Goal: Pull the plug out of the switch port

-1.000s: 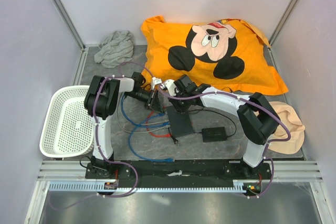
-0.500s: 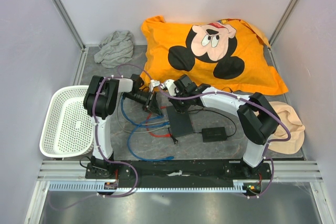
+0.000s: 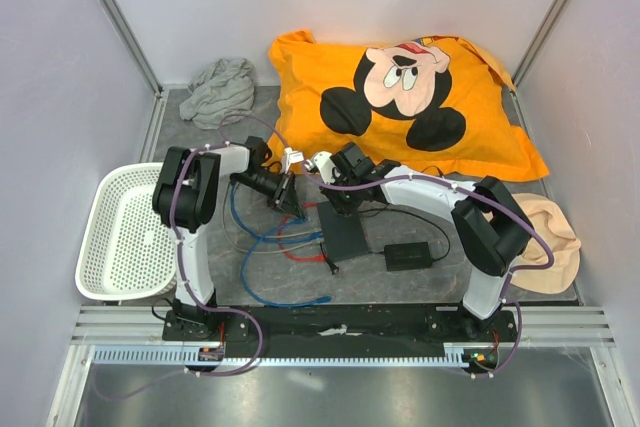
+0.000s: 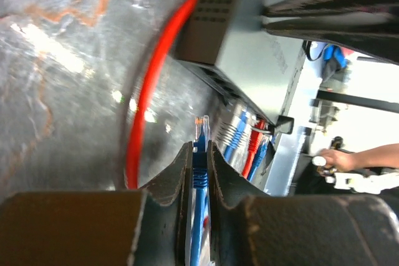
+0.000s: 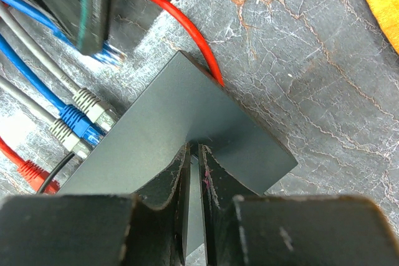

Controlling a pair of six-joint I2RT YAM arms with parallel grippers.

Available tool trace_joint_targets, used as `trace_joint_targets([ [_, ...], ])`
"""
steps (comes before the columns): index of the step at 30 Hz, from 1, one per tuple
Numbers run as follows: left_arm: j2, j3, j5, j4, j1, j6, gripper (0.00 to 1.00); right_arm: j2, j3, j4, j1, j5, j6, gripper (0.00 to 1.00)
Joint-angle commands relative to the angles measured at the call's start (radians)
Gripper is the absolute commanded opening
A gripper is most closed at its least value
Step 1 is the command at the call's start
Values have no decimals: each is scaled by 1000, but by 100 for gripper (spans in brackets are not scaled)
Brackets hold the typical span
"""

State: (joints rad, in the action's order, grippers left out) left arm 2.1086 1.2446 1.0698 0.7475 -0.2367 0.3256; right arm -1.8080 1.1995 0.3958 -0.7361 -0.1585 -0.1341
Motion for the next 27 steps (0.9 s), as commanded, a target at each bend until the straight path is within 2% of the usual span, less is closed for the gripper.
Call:
trace_joint_targets([
  [1,-110,29,-42,41,8,87,2,-88,-46,129,24,169,-30,18],
  [5,-148,35,-117,53,10,119,1,-96,-31,127,24,169,-30,18],
  [13,-156,36,-146,67,17,144,2,-94,-31,126,24,168,-29,18],
  [19,-180,98,-310,79,51,159,1,-85,-47,123,24,171,-32,19],
  [23,-177,202,-463,110,77,167,2,-80,-49,121,24,171,-32,19],
  [27,-176,279,-554,108,102,171,1,-79,-49,117,24,171,-32,19],
])
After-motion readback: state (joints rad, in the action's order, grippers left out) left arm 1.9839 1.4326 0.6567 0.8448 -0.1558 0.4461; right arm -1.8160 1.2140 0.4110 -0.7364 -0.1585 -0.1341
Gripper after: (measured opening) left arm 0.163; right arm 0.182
